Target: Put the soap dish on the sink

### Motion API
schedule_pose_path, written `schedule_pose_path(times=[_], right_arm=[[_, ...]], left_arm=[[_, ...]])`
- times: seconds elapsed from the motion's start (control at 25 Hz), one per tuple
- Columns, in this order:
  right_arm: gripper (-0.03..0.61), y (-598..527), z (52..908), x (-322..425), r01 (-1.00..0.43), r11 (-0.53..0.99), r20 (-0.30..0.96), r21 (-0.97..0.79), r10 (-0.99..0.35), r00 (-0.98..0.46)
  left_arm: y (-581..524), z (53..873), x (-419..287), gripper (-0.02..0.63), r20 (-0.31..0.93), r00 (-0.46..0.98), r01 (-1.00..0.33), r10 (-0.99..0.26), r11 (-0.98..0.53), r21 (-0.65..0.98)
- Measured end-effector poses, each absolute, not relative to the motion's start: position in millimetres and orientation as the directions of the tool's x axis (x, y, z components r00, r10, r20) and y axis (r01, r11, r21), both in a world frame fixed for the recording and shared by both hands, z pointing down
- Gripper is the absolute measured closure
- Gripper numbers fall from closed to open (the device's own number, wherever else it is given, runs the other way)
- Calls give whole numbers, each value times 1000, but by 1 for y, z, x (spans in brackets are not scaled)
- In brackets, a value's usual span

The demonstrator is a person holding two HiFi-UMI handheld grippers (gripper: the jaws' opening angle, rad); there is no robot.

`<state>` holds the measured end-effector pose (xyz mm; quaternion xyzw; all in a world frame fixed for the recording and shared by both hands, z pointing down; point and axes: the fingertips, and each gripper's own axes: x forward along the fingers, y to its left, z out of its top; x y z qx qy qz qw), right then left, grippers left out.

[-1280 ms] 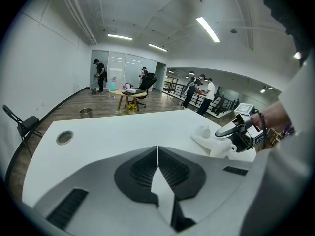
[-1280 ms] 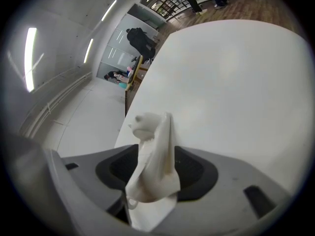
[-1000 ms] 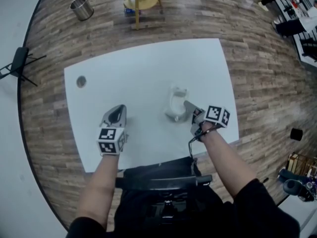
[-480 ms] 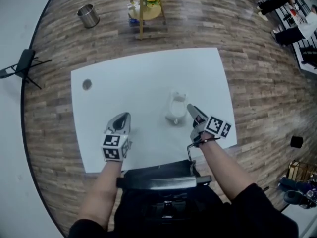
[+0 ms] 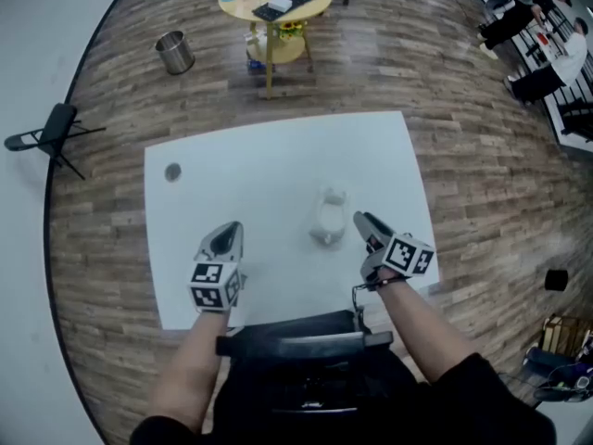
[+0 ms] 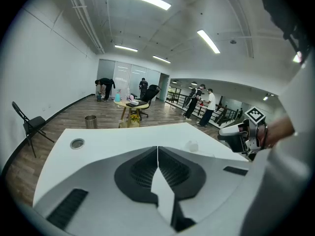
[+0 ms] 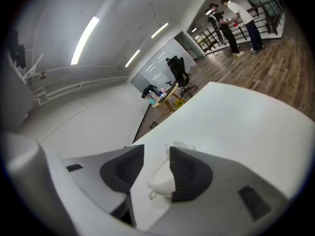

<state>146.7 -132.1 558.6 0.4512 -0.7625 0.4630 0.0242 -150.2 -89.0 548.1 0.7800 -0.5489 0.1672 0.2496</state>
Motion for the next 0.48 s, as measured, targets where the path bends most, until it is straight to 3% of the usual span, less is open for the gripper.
schedule_pose_path(times=[0.48], right_arm=[[436, -129, 493, 143, -765, 361, 339, -534, -737, -585]], left_arm=[[-78, 510, -159, 604, 490, 324, -946, -809, -263, 191]])
